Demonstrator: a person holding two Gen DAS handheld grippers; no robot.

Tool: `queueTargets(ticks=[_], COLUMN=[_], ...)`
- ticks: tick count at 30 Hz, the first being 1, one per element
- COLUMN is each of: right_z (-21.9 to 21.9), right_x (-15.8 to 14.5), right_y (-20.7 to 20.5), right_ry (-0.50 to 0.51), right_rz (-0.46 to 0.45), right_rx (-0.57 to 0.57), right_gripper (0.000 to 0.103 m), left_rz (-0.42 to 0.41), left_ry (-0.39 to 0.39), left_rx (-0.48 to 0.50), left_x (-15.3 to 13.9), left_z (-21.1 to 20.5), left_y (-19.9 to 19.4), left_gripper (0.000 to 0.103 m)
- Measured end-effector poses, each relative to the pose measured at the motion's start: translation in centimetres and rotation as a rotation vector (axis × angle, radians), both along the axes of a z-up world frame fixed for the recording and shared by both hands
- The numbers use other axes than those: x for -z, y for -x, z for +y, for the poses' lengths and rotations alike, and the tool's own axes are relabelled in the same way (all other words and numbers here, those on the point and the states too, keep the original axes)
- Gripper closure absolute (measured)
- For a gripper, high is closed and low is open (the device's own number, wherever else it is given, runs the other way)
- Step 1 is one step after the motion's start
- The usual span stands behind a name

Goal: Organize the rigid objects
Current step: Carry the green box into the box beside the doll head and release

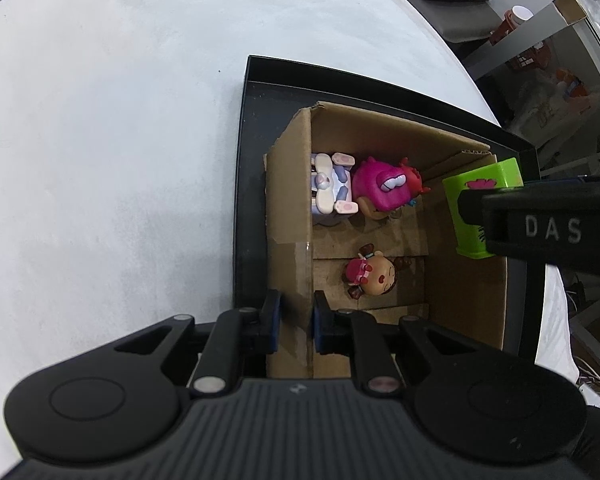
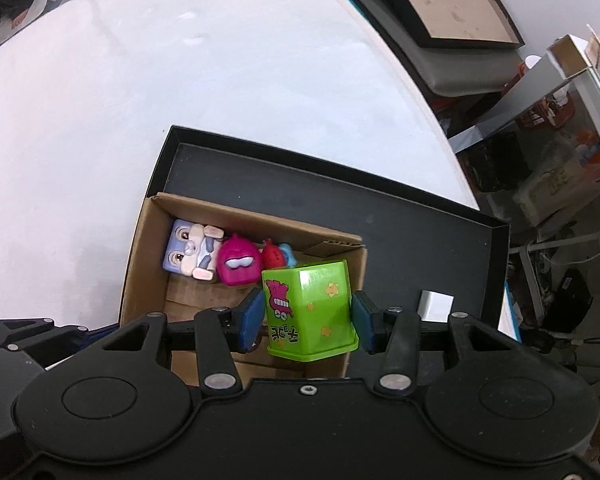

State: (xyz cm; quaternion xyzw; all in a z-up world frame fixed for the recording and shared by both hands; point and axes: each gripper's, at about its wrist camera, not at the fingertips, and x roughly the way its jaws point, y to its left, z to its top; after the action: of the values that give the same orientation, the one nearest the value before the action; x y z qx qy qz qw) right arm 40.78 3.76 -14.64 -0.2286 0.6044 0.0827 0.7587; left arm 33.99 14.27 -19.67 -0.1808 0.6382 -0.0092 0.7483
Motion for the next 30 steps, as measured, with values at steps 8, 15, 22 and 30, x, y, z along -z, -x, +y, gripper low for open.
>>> queueTargets(ticks=[8, 15, 22, 30], right_z=[-0.3, -1.4, -2.7, -4.7], right_x=[-0.3, -0.3, -0.2, -0.5], right_y=[0.2, 0.4, 0.8, 0.5], right_ry=[-0.007, -0.022, -0.034, -0.07], right_rz=[-0.002, 0.002, 0.005, 0.006], right_rx=[-0.002, 0.008, 0.012, 0.022], right_gripper=[0.056, 0.055, 0.055, 0.055], left_rz=[-0.001, -0.001, 0.005, 0.034], left_ry=[-0.001, -0.001, -0.017, -0.048], left_rx=[0.005, -0.004, 0.0, -0.009], left_x=[-0.1, 0.0, -0.2, -0.2], left_z=[-0.2, -0.1, -0.4, -1.2], left_y=[-0.1, 0.0, 0.1, -0.3], left_gripper=[0.088, 0.088, 0.088, 0.088])
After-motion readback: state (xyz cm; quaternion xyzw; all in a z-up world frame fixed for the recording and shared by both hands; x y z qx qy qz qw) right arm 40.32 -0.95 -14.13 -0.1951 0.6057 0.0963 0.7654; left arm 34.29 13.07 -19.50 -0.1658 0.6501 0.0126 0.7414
